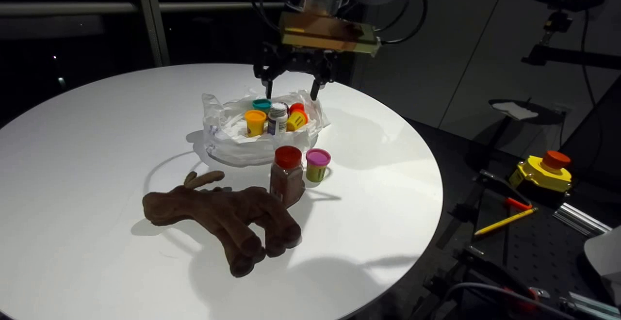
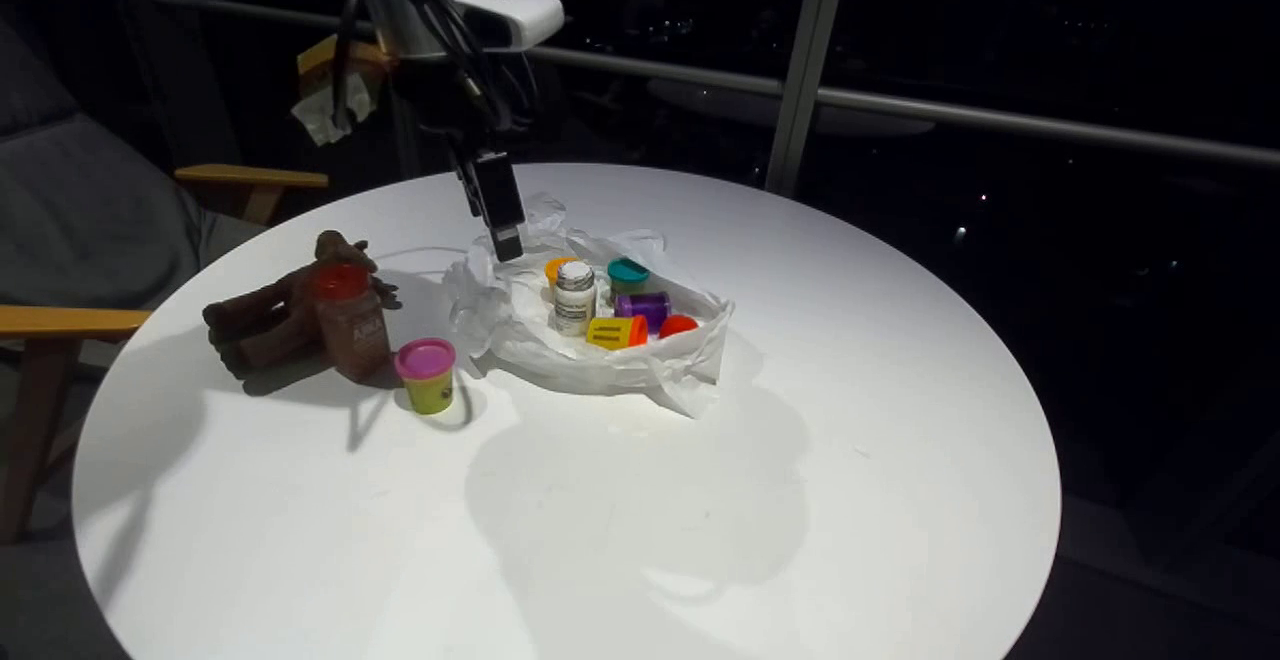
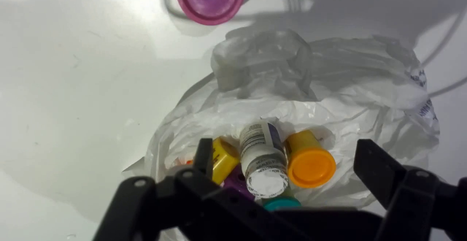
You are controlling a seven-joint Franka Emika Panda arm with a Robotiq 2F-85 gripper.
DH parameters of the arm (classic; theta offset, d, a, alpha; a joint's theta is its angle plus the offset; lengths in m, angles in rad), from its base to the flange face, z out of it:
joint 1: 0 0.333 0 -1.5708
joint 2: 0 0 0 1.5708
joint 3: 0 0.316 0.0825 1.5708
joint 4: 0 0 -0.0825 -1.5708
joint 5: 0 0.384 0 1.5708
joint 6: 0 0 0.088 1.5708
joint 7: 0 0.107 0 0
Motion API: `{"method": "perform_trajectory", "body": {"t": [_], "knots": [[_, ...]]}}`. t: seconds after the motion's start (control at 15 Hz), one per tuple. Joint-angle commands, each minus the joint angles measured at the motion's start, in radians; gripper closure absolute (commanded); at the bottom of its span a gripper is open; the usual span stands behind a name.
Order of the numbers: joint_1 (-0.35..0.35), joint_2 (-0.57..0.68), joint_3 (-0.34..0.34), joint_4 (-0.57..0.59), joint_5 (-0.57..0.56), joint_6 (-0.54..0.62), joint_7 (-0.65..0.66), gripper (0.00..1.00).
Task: Remove the things from the plastic bag and put them on the table
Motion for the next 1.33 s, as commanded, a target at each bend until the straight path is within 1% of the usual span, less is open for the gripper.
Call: {"method": "perform_trajectory", "body": {"t": [0.0,0.13,0.27,0.4,0.6,0.8,1.0,1.2,1.27], "knots": [[0.036,0.123,-0.022,0.195,-0.044,-0.068,0.182,0.00],[0.070,0.189,-0.059,0.279,-0.121,-0.107,0.267,0.00],[0.088,0.237,-0.078,0.338,-0.191,-0.175,0.297,0.00],[0.086,0.277,-0.077,0.383,-0.223,-0.223,0.308,0.00],[0.069,0.314,-0.065,0.417,-0.226,-0.244,0.296,0.00],[0.045,0.339,-0.061,0.429,-0.205,-0.221,0.289,0.00],[0.022,0.343,-0.059,0.424,-0.188,-0.211,0.286,0.00],[-0.010,0.335,-0.040,0.410,-0.157,-0.199,0.262,0.00],[-0.018,0.335,-0.036,0.409,-0.147,-0.196,0.257,0.06]]}}
